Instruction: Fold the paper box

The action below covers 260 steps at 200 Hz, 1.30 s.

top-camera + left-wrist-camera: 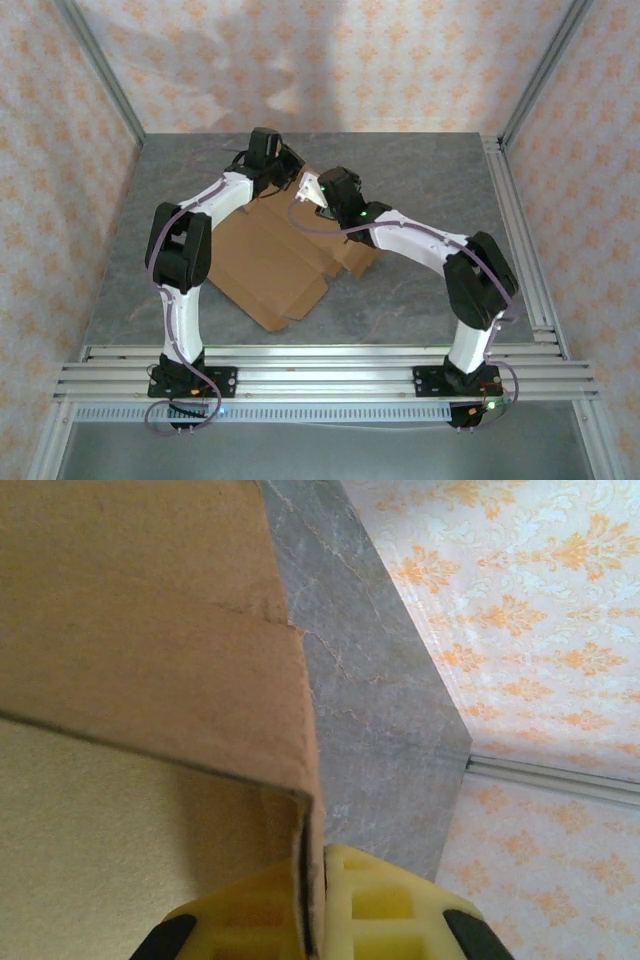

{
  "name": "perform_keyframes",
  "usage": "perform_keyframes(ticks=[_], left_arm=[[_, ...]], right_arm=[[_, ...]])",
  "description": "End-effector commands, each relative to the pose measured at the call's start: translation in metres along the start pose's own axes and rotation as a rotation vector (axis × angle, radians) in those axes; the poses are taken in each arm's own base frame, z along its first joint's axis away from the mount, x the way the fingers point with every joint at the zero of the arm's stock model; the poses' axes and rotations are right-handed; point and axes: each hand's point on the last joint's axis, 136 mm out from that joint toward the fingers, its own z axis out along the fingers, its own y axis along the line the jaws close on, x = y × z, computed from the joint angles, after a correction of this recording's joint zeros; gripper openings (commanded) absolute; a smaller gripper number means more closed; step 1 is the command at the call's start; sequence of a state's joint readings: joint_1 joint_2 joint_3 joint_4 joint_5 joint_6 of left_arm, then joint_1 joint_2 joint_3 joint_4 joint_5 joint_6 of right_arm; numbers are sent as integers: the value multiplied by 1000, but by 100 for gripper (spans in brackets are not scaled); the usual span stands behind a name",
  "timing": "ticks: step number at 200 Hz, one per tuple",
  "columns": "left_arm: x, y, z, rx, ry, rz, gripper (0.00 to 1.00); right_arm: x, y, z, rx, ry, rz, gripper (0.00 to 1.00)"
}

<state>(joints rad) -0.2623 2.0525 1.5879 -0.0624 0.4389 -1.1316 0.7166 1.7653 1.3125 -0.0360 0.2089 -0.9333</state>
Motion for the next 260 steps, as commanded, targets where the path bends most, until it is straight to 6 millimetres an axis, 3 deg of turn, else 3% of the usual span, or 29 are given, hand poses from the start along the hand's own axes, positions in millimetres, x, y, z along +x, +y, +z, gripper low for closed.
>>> perform_keyframes(ticks=[1, 57, 103, 193, 260], left_arm=[[3, -27, -14, 65, 4, 82, 0], [10, -42, -24, 137, 40, 179, 0], [12, -57, -33, 203, 59, 219, 0], [18, -77, -42, 324, 105, 226, 0], [8, -75, -38, 366, 126, 172, 0]], right_arm=[[-15, -7, -20, -87, -92, 165, 82], [-3, -31, -26, -226, -118, 548, 86], [12, -34, -25, -343, -74, 735, 87], [15, -22, -17, -505, -17, 831, 87], [14, -20, -17, -523, -2, 826, 87]])
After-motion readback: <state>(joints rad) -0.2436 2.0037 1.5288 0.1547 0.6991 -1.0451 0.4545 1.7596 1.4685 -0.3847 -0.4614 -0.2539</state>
